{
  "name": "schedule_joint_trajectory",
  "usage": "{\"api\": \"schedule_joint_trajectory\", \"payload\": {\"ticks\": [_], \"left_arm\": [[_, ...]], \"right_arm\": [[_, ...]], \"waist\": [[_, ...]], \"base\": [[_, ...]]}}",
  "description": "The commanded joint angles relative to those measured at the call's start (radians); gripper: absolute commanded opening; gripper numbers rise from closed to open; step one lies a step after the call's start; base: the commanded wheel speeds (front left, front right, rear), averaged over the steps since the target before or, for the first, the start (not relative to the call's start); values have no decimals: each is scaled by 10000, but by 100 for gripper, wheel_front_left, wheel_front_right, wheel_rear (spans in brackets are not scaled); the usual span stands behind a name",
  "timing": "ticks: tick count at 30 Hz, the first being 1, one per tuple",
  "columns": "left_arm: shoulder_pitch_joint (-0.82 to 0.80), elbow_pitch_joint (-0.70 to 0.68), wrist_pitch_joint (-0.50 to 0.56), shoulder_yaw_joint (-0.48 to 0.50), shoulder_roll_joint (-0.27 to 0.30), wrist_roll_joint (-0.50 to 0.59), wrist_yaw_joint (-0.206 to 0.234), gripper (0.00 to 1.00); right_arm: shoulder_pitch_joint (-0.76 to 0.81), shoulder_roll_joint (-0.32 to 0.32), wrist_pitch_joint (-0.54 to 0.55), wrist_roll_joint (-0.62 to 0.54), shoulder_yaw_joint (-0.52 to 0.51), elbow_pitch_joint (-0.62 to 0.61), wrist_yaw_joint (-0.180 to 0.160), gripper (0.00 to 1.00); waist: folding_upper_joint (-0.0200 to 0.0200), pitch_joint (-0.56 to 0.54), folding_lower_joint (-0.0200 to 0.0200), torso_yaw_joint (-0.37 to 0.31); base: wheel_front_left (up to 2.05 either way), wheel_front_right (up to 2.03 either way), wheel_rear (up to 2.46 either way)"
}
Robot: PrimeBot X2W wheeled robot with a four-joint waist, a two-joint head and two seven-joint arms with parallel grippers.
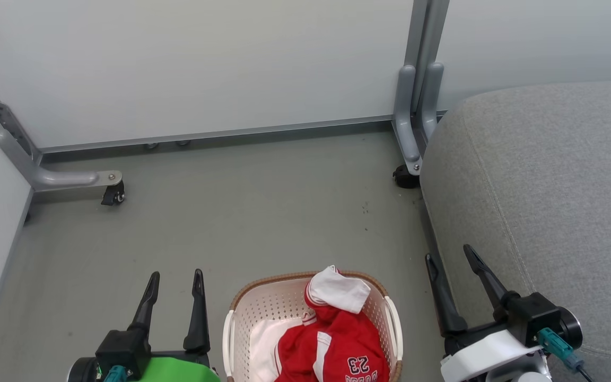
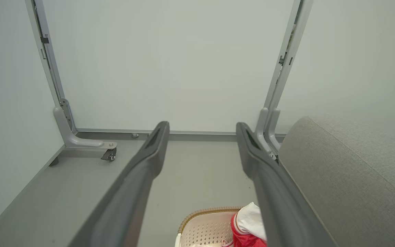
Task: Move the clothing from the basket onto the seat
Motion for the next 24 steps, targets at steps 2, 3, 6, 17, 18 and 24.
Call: {"api": "schedule_joint_trajectory", "payload": {"ticks": [2,3,6,17,18,24], "left_arm": [[74,27,-8,27,65,-45,-17,100],[83,28,-8,32,65,-55,-19,100],[105,3,-10,29,66,-63,-18,100],[55,35,-8,71,64,20,-10,100],[53,39,-8,68,64,31,3,100],[68,-23,-10,19,64,77,67,100]], "right_arm": [[135,-44,-35,50,-47,13,4,100],[134,-44,-35,64,-52,17,4,100],[124,-44,-35,96,-75,7,4,100],[116,-43,-35,173,-132,-28,4,100],[125,-43,-35,186,-143,-16,4,100],[152,-43,-35,213,-186,14,4,100]], "waist": [[-1,4,0,15],[-1,8,0,19],[-1,35,0,35],[-1,99,0,47],[-1,94,0,52],[-1,71,0,66]], "base": [[0,0,0],[0,0,0],[0,0,0],[0,0,0],[0,0,0],[0,0,0]]}}
